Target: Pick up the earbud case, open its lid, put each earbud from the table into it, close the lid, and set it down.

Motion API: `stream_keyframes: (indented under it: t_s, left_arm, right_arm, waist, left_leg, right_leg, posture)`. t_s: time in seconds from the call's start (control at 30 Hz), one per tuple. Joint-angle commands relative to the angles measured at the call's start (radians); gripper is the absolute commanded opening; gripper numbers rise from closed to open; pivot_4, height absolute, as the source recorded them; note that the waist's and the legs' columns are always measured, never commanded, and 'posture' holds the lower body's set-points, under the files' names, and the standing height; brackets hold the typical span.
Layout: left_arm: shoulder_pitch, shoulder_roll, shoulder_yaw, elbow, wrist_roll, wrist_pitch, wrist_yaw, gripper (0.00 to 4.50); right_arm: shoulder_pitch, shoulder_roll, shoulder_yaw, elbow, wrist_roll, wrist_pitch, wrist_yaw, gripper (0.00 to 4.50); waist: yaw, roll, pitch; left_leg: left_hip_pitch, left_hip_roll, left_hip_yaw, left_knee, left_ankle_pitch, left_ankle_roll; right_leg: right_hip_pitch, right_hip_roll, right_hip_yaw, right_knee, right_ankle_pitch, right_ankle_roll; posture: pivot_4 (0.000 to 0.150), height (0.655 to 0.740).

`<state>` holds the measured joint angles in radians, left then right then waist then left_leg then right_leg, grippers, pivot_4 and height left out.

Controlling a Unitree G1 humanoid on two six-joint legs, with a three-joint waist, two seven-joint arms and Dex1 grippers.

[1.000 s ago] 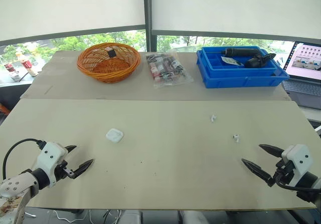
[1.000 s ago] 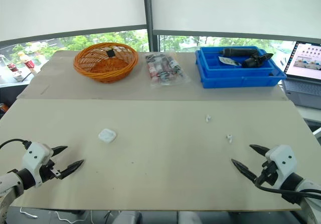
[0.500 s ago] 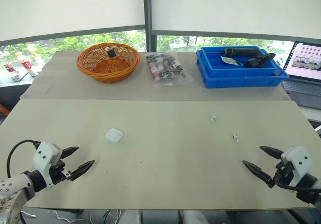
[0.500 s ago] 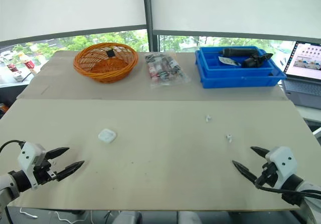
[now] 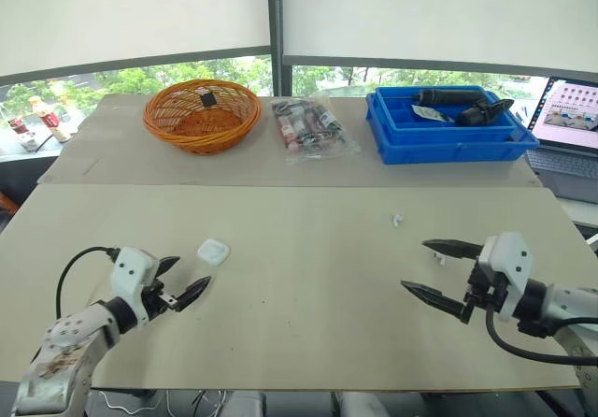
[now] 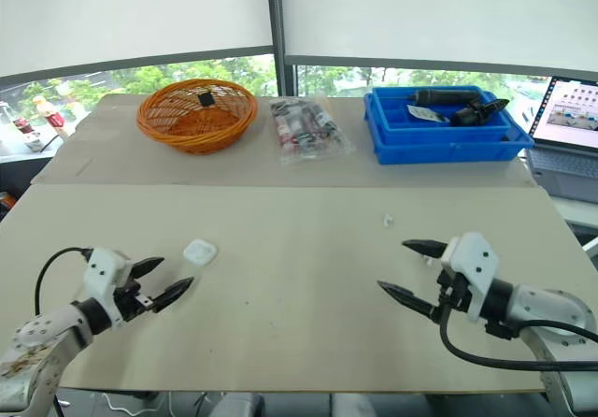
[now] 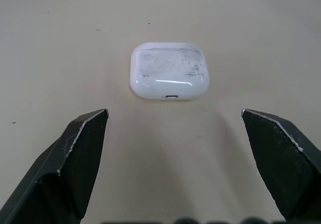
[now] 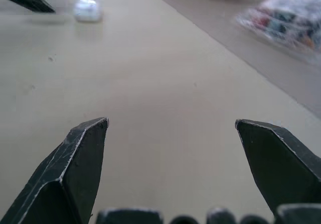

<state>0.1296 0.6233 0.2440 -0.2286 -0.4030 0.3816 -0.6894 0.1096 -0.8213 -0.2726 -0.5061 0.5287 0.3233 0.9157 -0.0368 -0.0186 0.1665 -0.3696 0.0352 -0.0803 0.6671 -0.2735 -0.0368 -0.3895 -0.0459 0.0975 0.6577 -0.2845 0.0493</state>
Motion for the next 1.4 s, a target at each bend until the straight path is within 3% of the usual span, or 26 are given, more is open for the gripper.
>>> stream_keyframes:
  t_s: [0.03, 0.57, 0.67, 0.73, 0.87, 1.07, 1.2, 1.4]
  left_arm:
    - [-0.057, -0.021, -0.039, 0.039, 0.040, 0.000, 0.035, 4.50]
    - [-0.263, -0.073, -0.159, 0.191, 0.091, 0.121, 0.058, 4.50]
    - [-0.269, -0.066, -0.177, 0.196, 0.088, 0.139, 0.031, 3.65]
    - [-0.272, -0.063, -0.183, 0.200, 0.086, 0.143, 0.017, 2.68]
    - [-0.272, -0.059, -0.185, 0.195, 0.072, 0.124, -0.032, 2.58]
    - [-0.249, -0.087, -0.241, 0.091, 0.047, -0.005, -0.165, 2.58]
    - [-0.273, -0.145, -0.333, 0.051, 0.113, -0.178, -0.185, 2.58]
    - [-0.340, -0.247, -0.440, 0.066, 0.184, -0.434, -0.205, 2.58]
  right_arm:
    - [-0.044, -0.033, 0.028, -0.066, 0.046, 0.053, 0.021, 4.47]
    - [-0.106, -0.041, 0.052, -0.117, 0.078, 0.121, 0.028, 4.47]
    - [-0.097, -0.040, 0.046, -0.128, 0.082, 0.124, 0.021, 4.50]
    - [-0.088, -0.039, 0.041, -0.133, 0.083, 0.125, 0.018, 4.50]
    - [-0.068, -0.042, 0.028, -0.143, 0.082, 0.124, 0.016, 4.50]
    - [-0.069, -0.043, 0.023, -0.162, 0.113, 0.190, -0.026, 4.50]
    - [-0.122, -0.025, 0.044, -0.194, 0.173, 0.329, -0.147, 4.50]
    - [-0.257, 0.030, 0.084, -0.224, 0.475, 0.622, -0.349, 4.50]
  waist:
    - [0.003, 0.000, 0.000]
    - [0.023, 0.000, 0.000]
    - [0.023, 0.001, 0.000]
    - [0.023, 0.001, -0.001]
    - [0.025, 0.001, -0.001]
    - [0.025, 0.001, 0.000]
    - [0.025, 0.000, 0.000]
    - [0.021, 0.000, 0.000]
  left_leg:
    - [0.000, 0.000, 0.000, 0.000, 0.000, 0.000]
    - [0.001, -0.001, 0.000, 0.001, 0.000, 0.000]
    - [0.001, -0.001, 0.000, 0.001, 0.000, 0.000]
    - [0.001, -0.001, 0.000, 0.001, 0.000, 0.000]
    - [0.001, -0.001, 0.000, 0.001, 0.000, 0.000]
    - [0.001, -0.001, 0.000, 0.001, 0.000, 0.000]
    - [-0.001, -0.001, 0.000, 0.002, 0.000, 0.000]
    - [-0.001, -0.001, 0.000, 0.002, 0.000, 0.000]
  right_leg:
    - [0.000, 0.000, 0.000, 0.000, 0.000, 0.000]
    - [0.000, 0.000, 0.000, 0.002, 0.000, 0.000]
    - [0.000, 0.000, 0.000, 0.002, 0.000, 0.000]
    - [0.000, 0.000, 0.000, 0.002, 0.000, 0.000]
    - [0.001, -0.001, 0.000, 0.002, 0.000, 0.000]
    - [0.001, -0.001, 0.000, 0.002, 0.000, 0.000]
    - [0.000, -0.001, 0.000, 0.001, 0.000, 0.000]
    - [0.000, 0.000, 0.000, 0.001, 0.000, 0.000]
  posture:
    - [0.150, 0.7114]
    - [0.150, 0.7114]
    - [0.150, 0.7114]
    - [0.150, 0.7114]
    - [0.150, 0.7114]
    - [0.150, 0.7114]
    - [0.150, 0.7114]
    - [0.150, 0.7114]
